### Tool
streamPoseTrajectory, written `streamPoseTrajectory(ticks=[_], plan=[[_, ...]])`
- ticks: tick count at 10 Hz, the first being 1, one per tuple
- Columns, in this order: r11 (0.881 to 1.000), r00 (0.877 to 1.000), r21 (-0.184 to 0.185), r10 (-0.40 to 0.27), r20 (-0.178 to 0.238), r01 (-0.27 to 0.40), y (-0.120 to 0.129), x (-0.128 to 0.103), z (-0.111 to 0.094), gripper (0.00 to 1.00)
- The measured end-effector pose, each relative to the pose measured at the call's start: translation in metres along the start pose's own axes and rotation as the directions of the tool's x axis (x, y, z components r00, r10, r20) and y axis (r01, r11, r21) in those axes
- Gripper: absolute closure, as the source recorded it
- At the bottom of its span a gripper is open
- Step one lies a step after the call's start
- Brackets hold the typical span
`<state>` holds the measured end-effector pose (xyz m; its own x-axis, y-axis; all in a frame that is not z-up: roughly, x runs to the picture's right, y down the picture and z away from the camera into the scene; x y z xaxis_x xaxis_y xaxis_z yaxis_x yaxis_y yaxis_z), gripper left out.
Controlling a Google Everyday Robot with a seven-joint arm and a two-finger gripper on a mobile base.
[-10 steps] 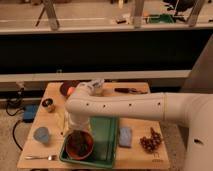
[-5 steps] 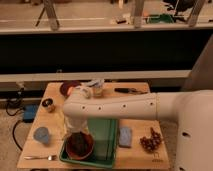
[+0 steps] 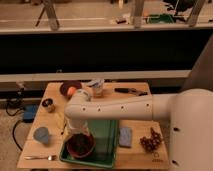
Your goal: Wipe tray with eraser
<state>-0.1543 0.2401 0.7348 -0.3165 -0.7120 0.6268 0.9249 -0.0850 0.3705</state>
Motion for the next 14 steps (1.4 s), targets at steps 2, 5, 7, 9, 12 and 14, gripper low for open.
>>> streamPoseTrajectory(ticks=[2,5,7,9,12,14], plan=[[1.0,1.0,0.003,0.002,0.004,-0.002,0.001,0.002,0.004,0.29],[1.0,1.0,0.014,0.011,0.005,-0.012,0.003,0.004,0.006,0.36],[1.0,1.0,0.028,0.014,0.002,-0.014,0.003,0.003,0.002,0.36],[0.999,1.0,0.036,0.014,0.001,-0.014,0.003,0.002,-0.002,0.36],[0.999,1.0,0.035,0.011,0.003,-0.011,0.003,0.0,-0.004,0.36],[0.999,1.0,0.033,0.006,0.01,-0.007,0.005,-0.001,-0.002,0.36]])
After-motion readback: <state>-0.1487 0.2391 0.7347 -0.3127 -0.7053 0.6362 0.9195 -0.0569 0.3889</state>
